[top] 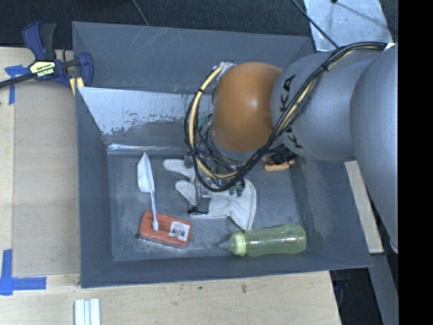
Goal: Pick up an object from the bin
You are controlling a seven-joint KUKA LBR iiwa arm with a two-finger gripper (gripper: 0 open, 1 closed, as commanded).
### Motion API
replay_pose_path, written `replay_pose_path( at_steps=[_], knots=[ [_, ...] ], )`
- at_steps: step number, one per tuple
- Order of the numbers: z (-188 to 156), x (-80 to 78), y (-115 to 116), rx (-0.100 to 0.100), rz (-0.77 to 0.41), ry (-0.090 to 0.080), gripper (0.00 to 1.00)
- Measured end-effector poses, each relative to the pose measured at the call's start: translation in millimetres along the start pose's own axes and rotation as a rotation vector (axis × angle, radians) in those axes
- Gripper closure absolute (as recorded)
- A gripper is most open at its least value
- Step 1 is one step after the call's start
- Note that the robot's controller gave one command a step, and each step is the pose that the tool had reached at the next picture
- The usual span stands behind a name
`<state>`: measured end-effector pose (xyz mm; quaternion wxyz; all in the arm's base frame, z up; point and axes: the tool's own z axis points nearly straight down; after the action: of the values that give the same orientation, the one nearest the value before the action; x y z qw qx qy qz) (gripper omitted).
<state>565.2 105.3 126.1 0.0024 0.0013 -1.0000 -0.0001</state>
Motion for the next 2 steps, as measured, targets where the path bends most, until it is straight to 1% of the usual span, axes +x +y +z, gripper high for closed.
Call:
replay_pose_path(
  at_steps=[1,2],
  knots=[
    [-4.8,-1.5,-0.3,-0.001,0.002,-0.007,0.00],
    [17.5,-11.2,-14.4,-0.001,0.012,-0.008,0.00]
  ],
)
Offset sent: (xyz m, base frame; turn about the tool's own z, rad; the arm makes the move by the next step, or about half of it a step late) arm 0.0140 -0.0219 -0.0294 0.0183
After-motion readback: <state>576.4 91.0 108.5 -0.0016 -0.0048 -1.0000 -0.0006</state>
